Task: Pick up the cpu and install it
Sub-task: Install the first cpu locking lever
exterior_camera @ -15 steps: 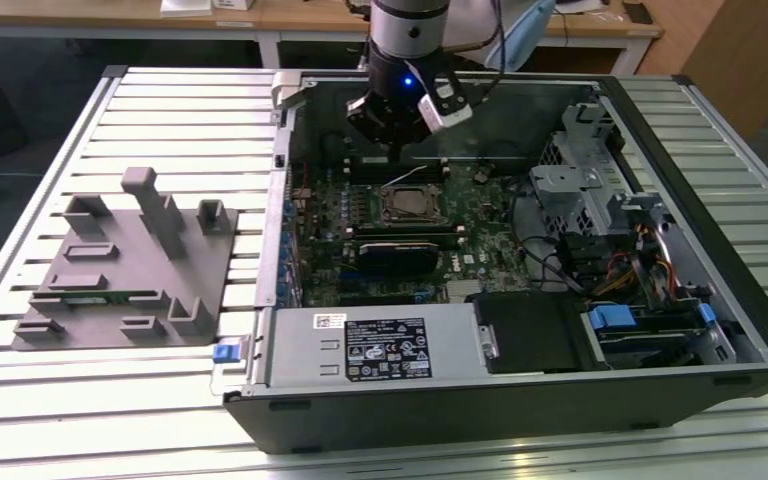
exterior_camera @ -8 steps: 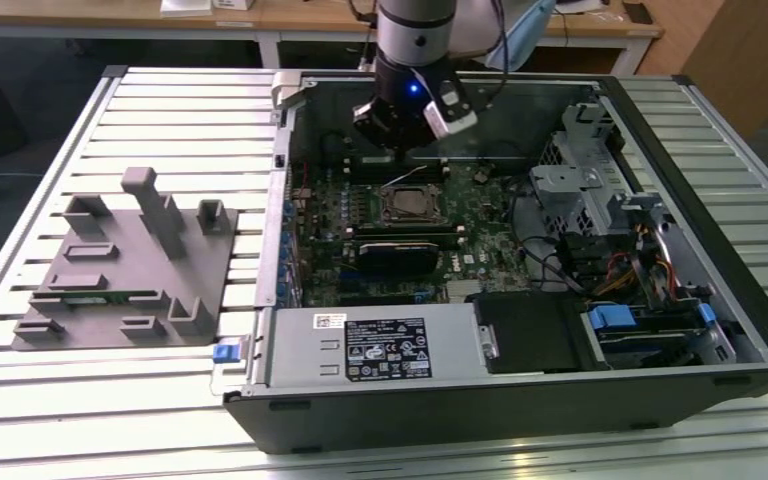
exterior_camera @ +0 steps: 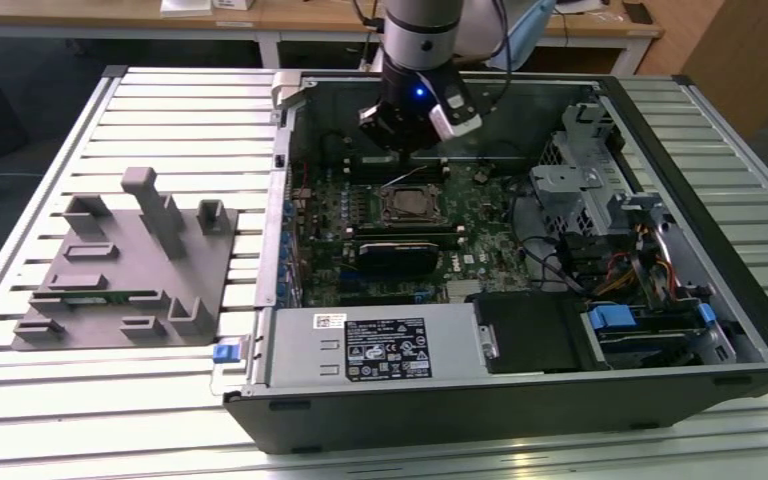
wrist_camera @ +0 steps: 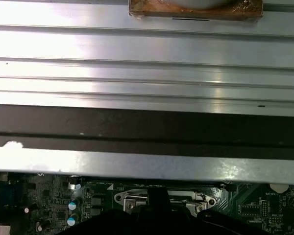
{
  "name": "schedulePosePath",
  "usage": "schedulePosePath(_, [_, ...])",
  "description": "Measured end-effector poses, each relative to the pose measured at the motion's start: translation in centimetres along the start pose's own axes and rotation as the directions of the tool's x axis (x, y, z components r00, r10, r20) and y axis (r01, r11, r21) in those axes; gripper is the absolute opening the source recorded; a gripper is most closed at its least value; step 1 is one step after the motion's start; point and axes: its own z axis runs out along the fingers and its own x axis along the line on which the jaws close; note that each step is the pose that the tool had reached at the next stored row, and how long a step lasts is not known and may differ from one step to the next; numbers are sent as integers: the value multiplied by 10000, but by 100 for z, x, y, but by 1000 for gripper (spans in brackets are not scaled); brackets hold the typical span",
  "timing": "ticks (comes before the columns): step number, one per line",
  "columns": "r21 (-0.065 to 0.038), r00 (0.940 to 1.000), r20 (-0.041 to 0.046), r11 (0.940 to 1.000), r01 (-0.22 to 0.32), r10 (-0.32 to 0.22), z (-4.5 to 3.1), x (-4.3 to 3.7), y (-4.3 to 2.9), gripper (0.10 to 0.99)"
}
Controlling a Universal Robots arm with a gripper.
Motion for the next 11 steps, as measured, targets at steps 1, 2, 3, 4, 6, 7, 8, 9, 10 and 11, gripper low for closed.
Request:
schedulePosePath(1, [12,10000,0,10000,-1,1,4,-6,6,106])
schedulePosePath(2, [28,10000,-1,10000,-1,1,7,-13,12,106])
schedulePosePath(3, [36,10000,-2,10000,0,0,11,-21,16,106])
schedulePosePath(4, [40,10000,-1,10000,1,-1,15,-32,20,106])
schedulePosePath(6, [45,10000,-1,10000,0,0,23,-51,26,106])
schedulePosePath(7, [43,10000,0,10000,0,0,27,-59,27,106])
schedulePosePath(8, [44,10000,0,10000,0,0,31,-66,28,106])
schedulePosePath(9, [45,10000,-1,10000,-1,1,34,-74,29,106])
schedulePosePath(10, [46,10000,-1,10000,0,0,38,-80,29,106])
schedulePosePath(11, [46,10000,-1,10000,0,0,42,-86,29,106])
